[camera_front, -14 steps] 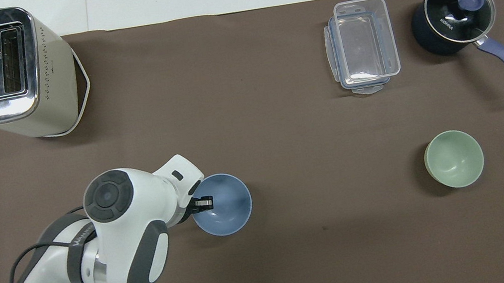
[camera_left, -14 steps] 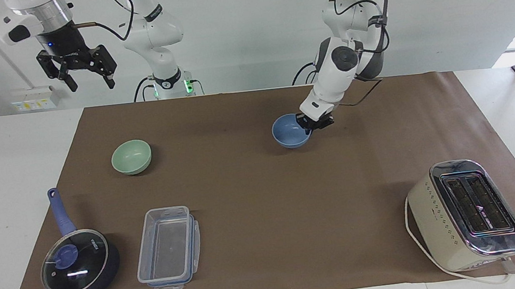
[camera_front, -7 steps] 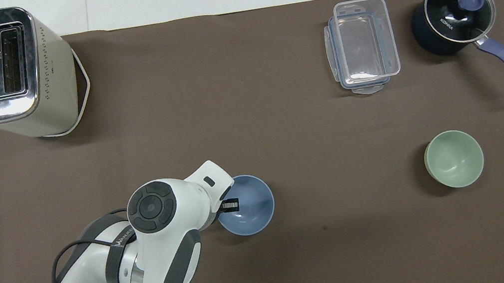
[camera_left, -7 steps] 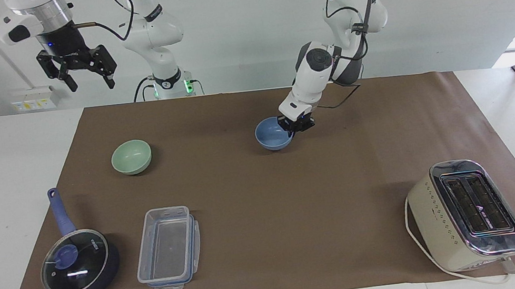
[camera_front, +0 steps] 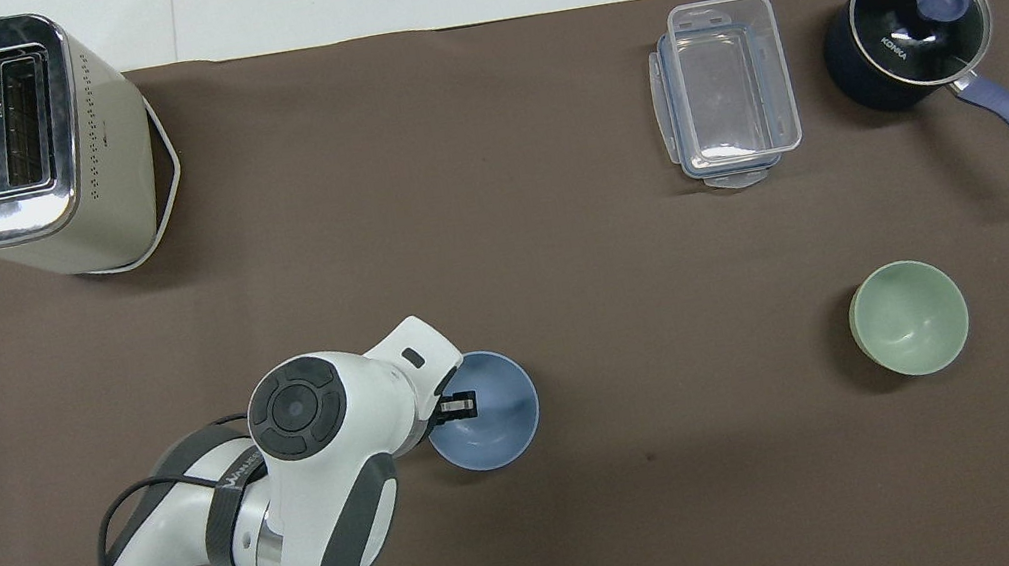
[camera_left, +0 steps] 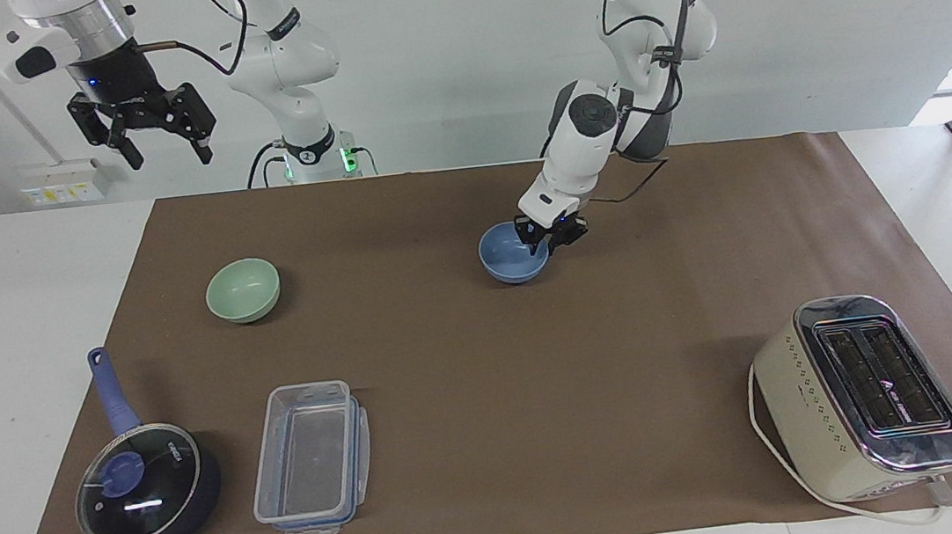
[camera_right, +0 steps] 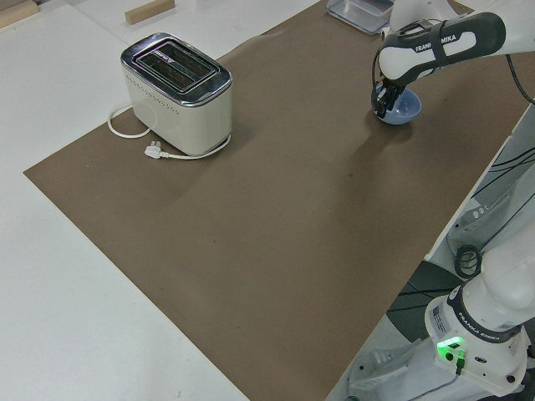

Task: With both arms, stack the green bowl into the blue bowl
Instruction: 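Slide the blue bowl with the left gripper toward the table centre, then open the left gripper and withdraw it toward the toaster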

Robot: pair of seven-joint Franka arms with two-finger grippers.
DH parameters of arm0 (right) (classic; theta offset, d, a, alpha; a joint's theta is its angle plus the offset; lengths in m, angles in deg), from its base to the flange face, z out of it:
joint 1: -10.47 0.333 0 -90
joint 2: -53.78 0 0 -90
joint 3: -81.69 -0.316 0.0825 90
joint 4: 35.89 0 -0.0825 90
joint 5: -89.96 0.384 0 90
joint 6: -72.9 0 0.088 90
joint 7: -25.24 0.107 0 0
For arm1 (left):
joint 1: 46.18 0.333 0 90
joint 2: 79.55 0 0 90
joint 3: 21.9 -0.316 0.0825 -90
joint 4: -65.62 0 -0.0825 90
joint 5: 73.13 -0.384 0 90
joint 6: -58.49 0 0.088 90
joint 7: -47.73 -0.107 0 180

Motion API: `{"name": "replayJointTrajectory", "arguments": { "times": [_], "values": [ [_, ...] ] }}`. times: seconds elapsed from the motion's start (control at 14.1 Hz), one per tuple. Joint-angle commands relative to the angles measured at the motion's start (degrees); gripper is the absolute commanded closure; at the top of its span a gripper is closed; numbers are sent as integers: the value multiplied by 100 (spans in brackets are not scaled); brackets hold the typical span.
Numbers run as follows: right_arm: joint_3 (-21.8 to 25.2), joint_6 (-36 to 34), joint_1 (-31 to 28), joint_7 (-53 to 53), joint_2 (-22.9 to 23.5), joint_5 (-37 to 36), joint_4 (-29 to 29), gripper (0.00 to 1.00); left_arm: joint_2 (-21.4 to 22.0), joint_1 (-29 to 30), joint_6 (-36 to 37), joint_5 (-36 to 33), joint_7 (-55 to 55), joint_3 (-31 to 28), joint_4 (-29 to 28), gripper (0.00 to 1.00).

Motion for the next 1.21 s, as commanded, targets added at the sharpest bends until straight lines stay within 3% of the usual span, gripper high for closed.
{"name": "replayJointTrajectory", "arguments": {
  "times": [0.0, 0.21, 0.5, 0.85, 1.14],
  "values": [
    [-12, 27, -27, -61, -94, 35, 67, 0, 127, 170, 330, -152, -56, -64, 282, 0],
    [-12, 27, -27, -61, -85, 35, 67, 0, 390, 644, 1182, -583, -82, -56, 914, 0],
    [-12, 27, -27, -61, -85, 35, 67, 0, 795, 1557, 2192, -645, -792, -64, 1784, 0],
    [-12, 27, -27, -61, -94, 35, 67, 0, 795, 2586, 3257, -741, -1724, -65, 3032, 0],
    [14, 79, -53, -104, -85, -78, 58, 0, 550, 2703, 4057, -1128, -1972, -64, 3921, 0]
  ]
}}
